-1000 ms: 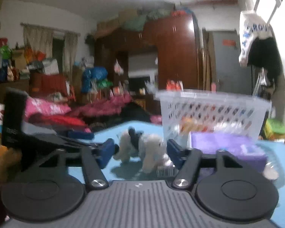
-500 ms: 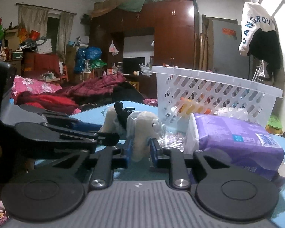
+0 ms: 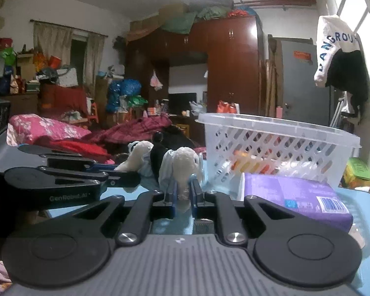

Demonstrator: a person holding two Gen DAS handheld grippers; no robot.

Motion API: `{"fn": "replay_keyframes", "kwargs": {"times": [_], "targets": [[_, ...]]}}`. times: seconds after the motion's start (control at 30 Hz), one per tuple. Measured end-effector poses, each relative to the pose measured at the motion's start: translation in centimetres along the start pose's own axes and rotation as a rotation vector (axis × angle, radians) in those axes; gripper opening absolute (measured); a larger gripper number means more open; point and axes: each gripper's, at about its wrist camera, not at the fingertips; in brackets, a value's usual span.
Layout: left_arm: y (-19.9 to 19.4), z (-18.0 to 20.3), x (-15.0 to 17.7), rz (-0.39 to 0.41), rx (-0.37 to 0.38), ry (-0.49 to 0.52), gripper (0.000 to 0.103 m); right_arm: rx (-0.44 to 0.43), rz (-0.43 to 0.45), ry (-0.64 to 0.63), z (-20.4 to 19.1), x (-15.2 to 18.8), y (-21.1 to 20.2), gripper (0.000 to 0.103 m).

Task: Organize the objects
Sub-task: 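Grasp the white plush dog with both grippers, then lift the plush dog into the white basket and open both grippers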

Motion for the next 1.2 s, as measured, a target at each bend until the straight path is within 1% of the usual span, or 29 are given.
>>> {"fn": "replay_keyframes", "kwargs": {"times": [0.17,0.27,0.37,0.43,0.5,0.53,0.57,0.63,0.7,0.83,0.9,0.97,1.03,1.13,1.2], "targets": [[-0.4,0.3,-1.6,0.030,0.013,0.002,0.016,-0.008,0.018,-0.011,0.4,-1.2,-0.5,0.012],[-0.7,0.7,-3.8,0.075,0.029,0.019,0.016,0.005,0.056,-0.029,0.9,-3.1,-1.3,0.012],[-0.4,1.3,-7.3,0.130,0.047,0.039,0.016,0.036,0.107,-0.062,1.6,-5.9,-2.2,0.012],[0.5,2.1,-10.2,0.164,0.042,0.073,0.016,0.067,0.149,-0.087,2.3,-8.0,-2.4,0.012],[2.3,2.9,-12.9,0.173,0.038,0.106,0.016,0.103,0.177,-0.102,3.2,-9.8,-1.9,0.012],[3.4,3.4,-14.1,0.173,0.019,0.133,0.016,0.114,0.175,-0.096,3.9,-10.8,-1.2,0.012],[4.9,3.8,-15.0,0.160,-0.001,0.148,0.016,0.120,0.167,-0.092,4.4,-11.4,-0.4,0.012],[7.6,4.4,-16.1,0.121,-0.003,0.166,0.016,0.141,0.146,-0.083,5.8,-12.2,1.8,0.012],[11.1,4.5,-16.7,0.058,-0.007,0.164,0.016,0.164,0.104,-0.065,7.3,-12.2,4.3,0.012],[17.4,4.3,-16.2,-0.058,-0.014,0.169,0.016,0.190,-0.013,-0.030,9.8,-11.1,8.9,0.012],[19.2,3.9,-15.6,-0.099,-0.015,0.156,0.016,0.185,-0.056,-0.008,10.5,-10.4,10.5,0.012],[20.5,3.5,-15.1,-0.124,-0.019,0.136,0.016,0.184,-0.091,-0.002,10.6,-9.7,11.8,0.012],[20.7,3.1,-14.7,-0.133,-0.026,0.129,0.016,0.167,-0.118,0.009,10.7,-9.3,12.4,0.012],[21.2,3.0,-13.9,-0.152,-0.036,0.144,0.018,0.166,-0.157,-0.009,10.5,-8.7,12.7,0.013],[20.9,3.1,-13.5,-0.136,-0.060,0.172,0.029,0.170,-0.185,-0.010,10.7,-8.6,12.8,0.015]]}}
Point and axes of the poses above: each gripper's, at about its wrist camera, not at the fingertips, and y roughly the way its jaws point, z to its right, x to its underside, and after that the axes turned 1 degree about z, right-handed
